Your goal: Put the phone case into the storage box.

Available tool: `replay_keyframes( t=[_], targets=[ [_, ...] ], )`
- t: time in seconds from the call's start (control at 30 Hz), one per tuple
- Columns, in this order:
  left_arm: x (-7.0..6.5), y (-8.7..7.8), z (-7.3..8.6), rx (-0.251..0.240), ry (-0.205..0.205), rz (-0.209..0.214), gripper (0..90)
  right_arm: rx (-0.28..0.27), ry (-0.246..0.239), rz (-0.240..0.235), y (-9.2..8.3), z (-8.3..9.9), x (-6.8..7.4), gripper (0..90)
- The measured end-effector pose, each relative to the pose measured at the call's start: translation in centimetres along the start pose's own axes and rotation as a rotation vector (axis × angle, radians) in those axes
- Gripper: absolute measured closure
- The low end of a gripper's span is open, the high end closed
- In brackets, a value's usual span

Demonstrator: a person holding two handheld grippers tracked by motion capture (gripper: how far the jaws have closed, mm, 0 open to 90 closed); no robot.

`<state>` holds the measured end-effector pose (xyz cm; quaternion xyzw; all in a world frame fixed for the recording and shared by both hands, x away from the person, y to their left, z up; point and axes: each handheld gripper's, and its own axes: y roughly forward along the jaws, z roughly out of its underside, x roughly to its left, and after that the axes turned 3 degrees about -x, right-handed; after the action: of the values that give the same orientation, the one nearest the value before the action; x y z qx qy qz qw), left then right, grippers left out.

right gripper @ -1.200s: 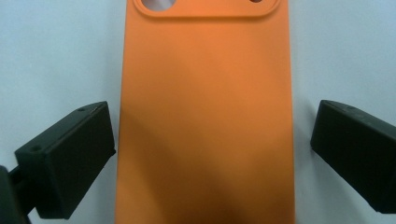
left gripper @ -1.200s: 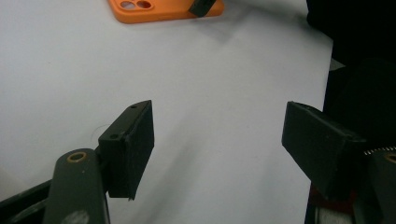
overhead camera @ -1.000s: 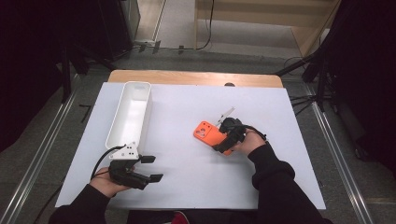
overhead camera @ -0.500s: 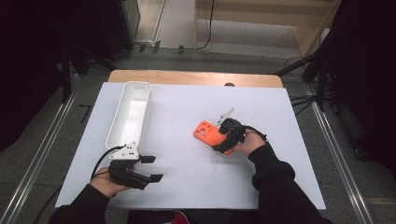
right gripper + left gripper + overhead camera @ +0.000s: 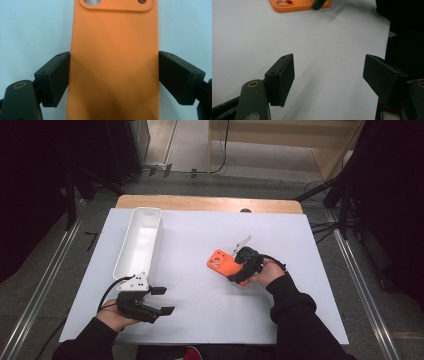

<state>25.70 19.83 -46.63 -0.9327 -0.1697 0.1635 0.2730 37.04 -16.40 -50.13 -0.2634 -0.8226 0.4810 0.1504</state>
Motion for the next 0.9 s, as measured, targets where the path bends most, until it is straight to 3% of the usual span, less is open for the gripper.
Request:
replay_keyframes(
  t=[0.43, 0.63, 0.8, 0.9],
  targets=[
    [0.0, 0.0, 0.0, -0.008, -0.002, 0.005, 25.6, -0.027, 0.057, -0.035, -0.2, 0.1, -0.6, 14.5],
    [0.3, 0.0, -0.1, -0.026, -0.032, 0.021, 26.1, -0.057, 0.102, -0.073, -0.5, 0.3, -1.4, 14.5],
    [0.1, 0.3, -0.4, -0.048, -0.059, 0.056, 26.4, -0.101, 0.174, -0.127, -1.2, 0.6, -2.2, 14.5],
    [0.0, 0.4, -0.6, -0.032, -0.08, 0.074, 26.4, -0.121, 0.192, -0.149, -1.5, 0.6, -2.4, 14.5]
  ],
)
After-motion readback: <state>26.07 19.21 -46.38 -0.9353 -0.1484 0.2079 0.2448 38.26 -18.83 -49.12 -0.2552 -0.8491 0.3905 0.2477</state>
